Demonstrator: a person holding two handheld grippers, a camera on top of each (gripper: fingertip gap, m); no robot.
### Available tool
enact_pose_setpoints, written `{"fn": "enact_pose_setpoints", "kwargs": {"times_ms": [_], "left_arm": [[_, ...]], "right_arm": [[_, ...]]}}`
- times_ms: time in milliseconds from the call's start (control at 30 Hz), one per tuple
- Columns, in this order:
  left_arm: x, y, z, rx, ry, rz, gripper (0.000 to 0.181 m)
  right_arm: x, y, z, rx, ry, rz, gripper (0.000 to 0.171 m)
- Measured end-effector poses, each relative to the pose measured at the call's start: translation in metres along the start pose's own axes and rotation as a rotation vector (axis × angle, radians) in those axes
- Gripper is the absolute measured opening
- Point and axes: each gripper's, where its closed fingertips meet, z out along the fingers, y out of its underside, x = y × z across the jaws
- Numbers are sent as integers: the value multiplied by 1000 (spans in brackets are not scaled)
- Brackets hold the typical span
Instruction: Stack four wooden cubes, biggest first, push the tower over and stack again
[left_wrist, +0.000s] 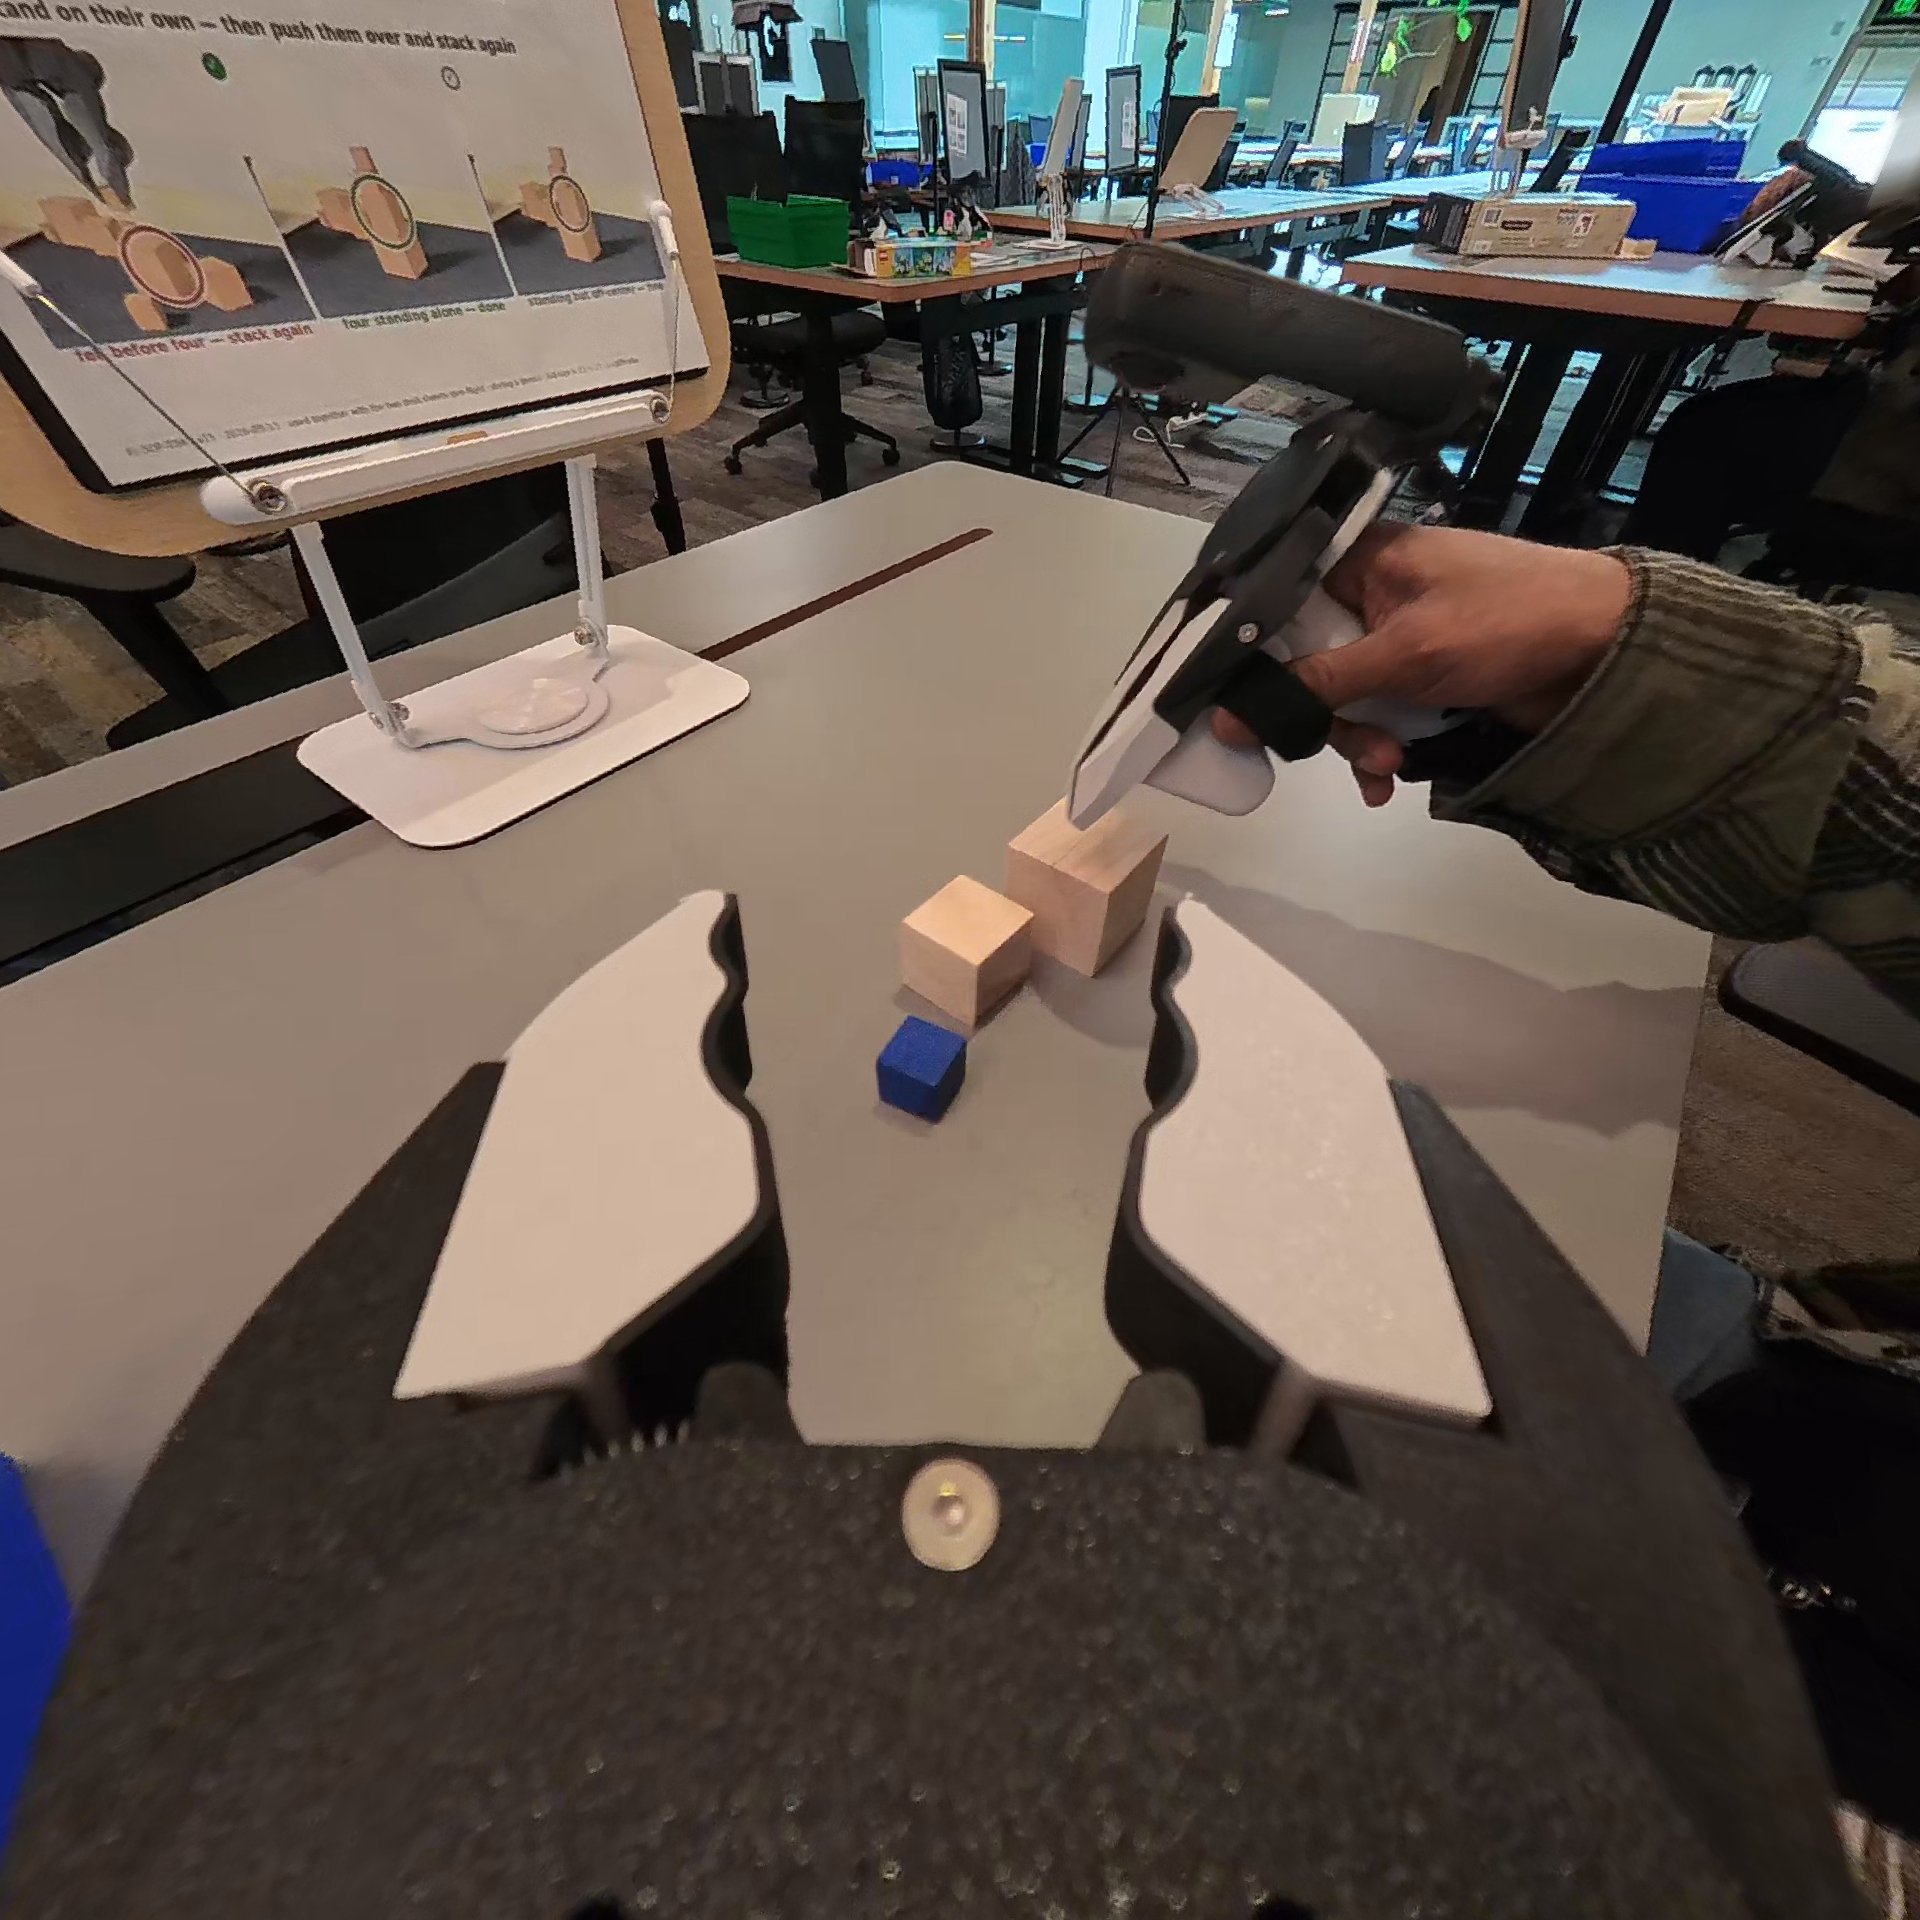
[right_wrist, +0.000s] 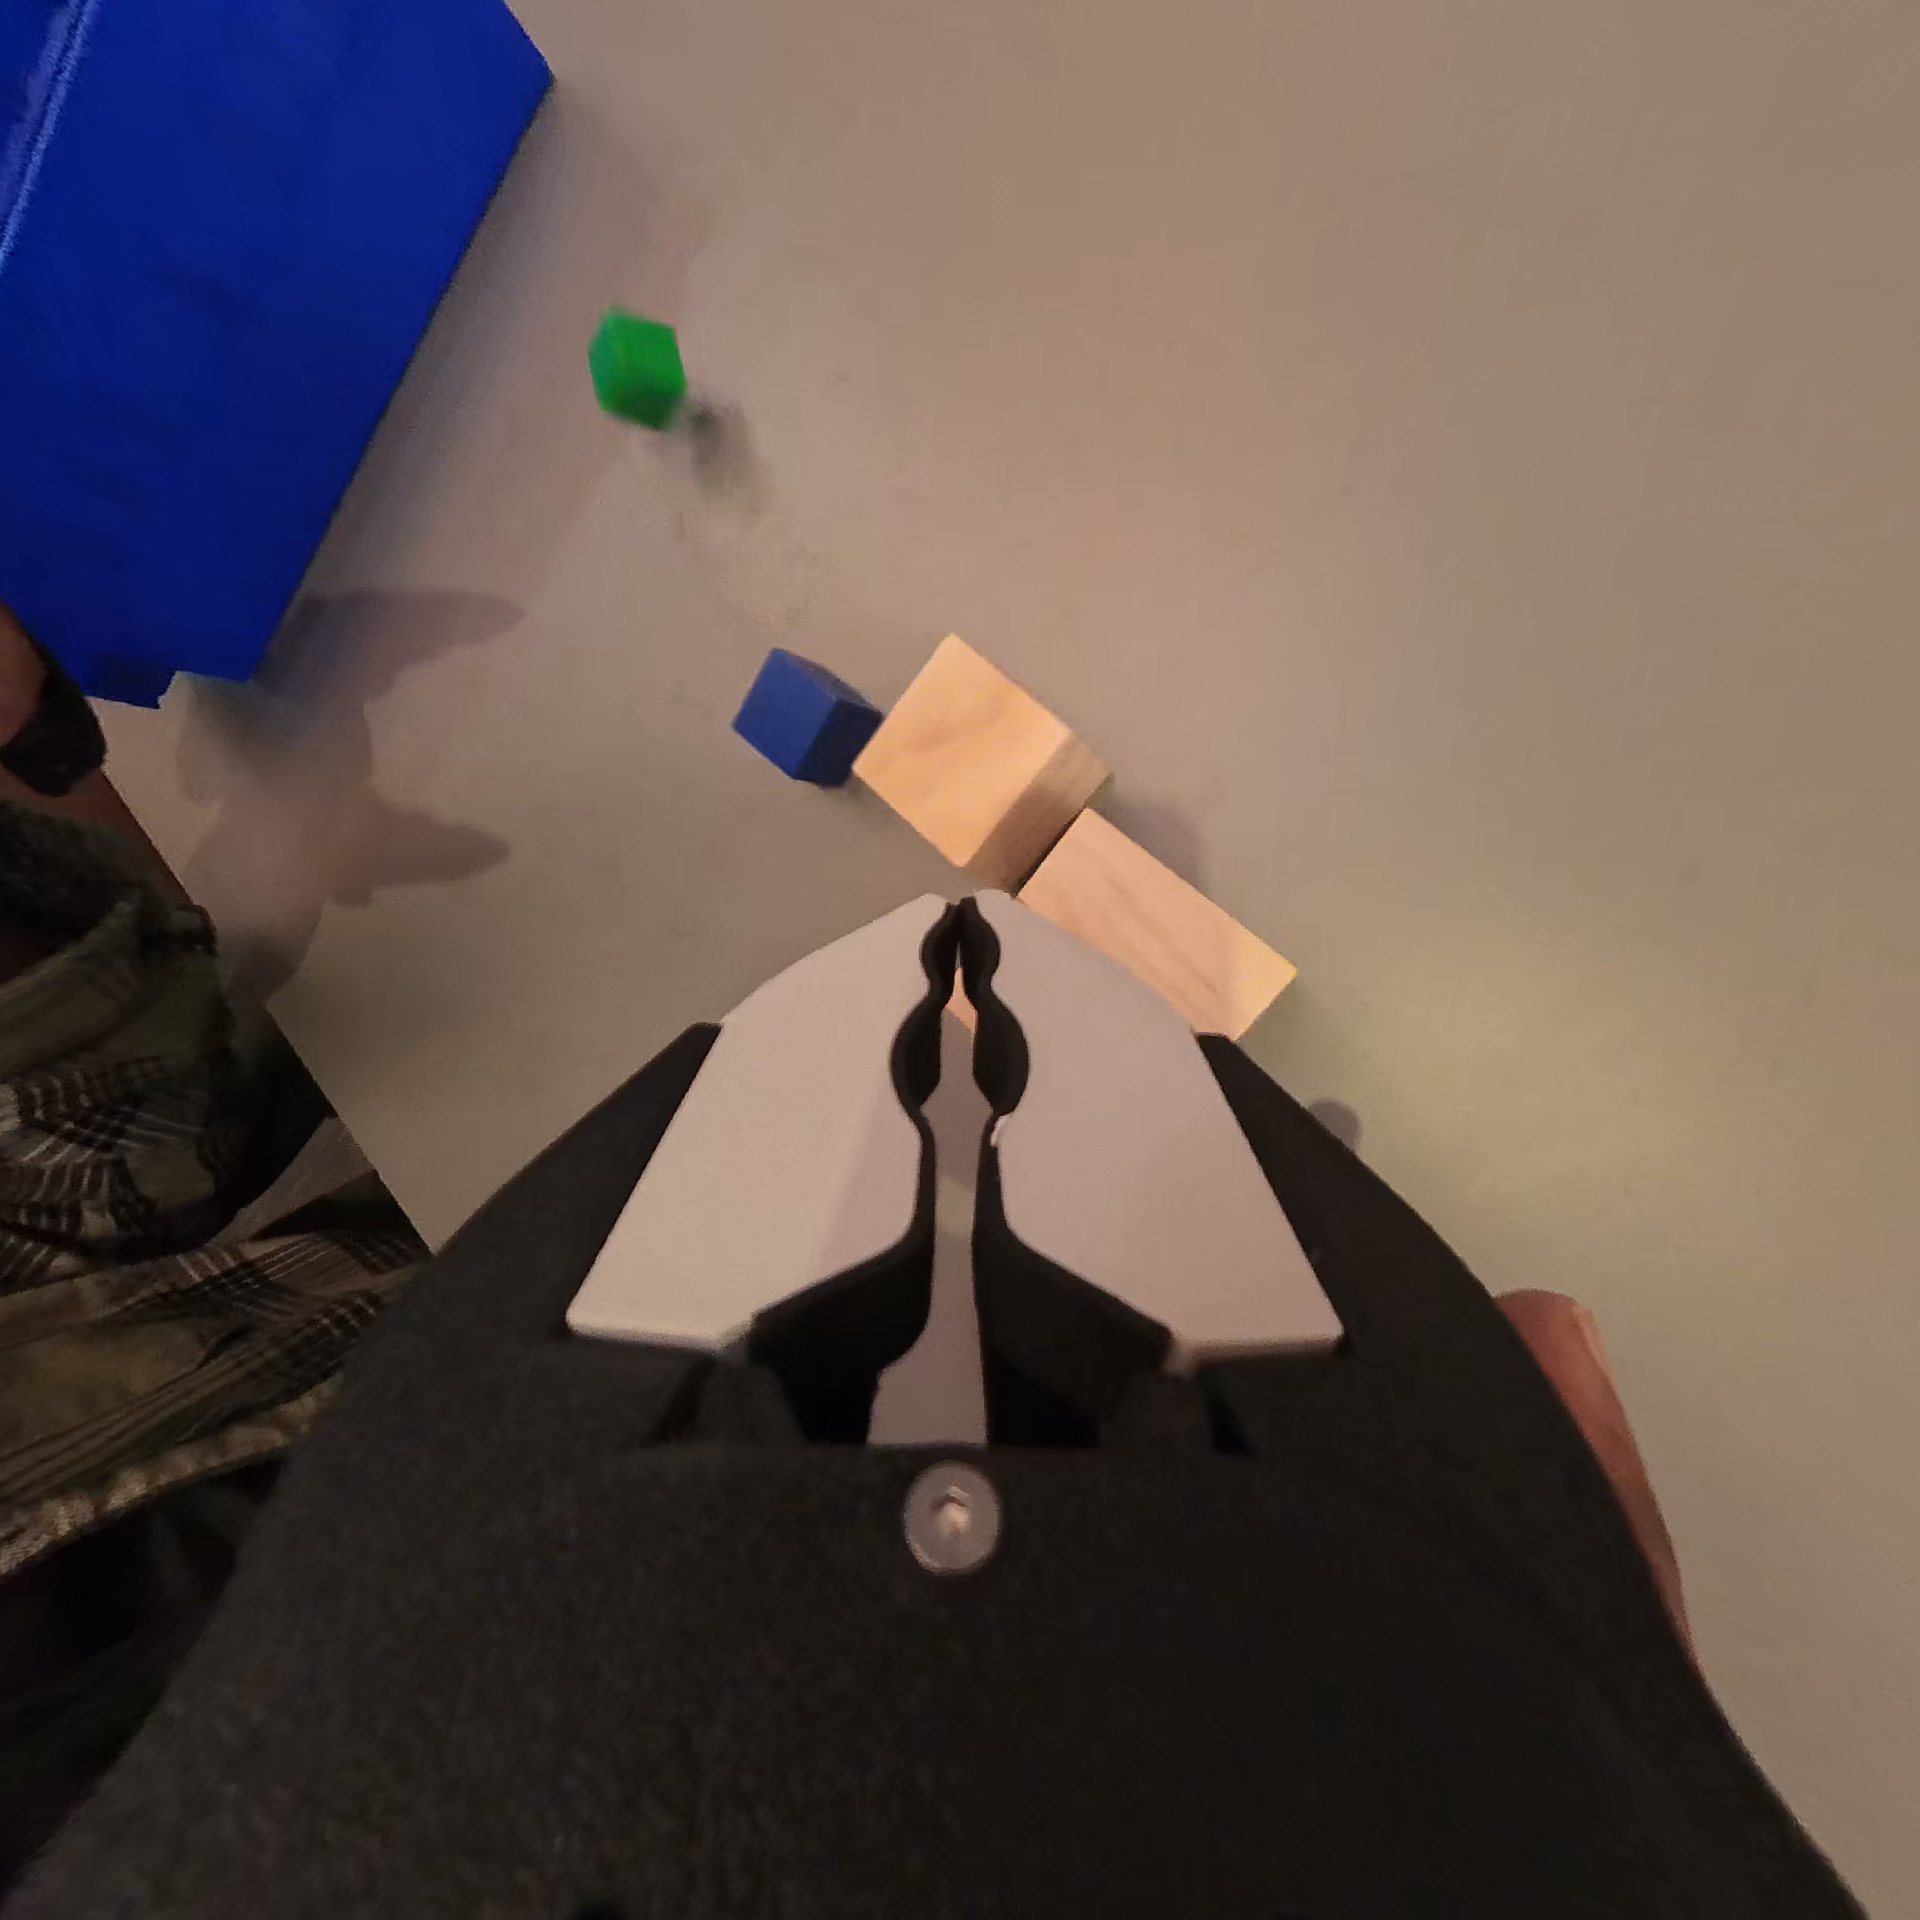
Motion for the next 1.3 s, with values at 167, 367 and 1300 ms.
{"fn": "enact_pose_setpoints", "kwargs": {"times_ms": [167, 367, 1300], "left_arm": [[-5, -2, -4, 13, -12, -5, 75], [-19, -28, -39, 113, -71, 8, 74], [-93, -33, -27, -337, -324, 77, 63]], "right_arm": [[-3, 2, -8, 27, -12, -49, 5], [-10, 11, -19, 74, -38, -168, 28], [-7, 76, -70, 288, 27, -661, 92]]}}
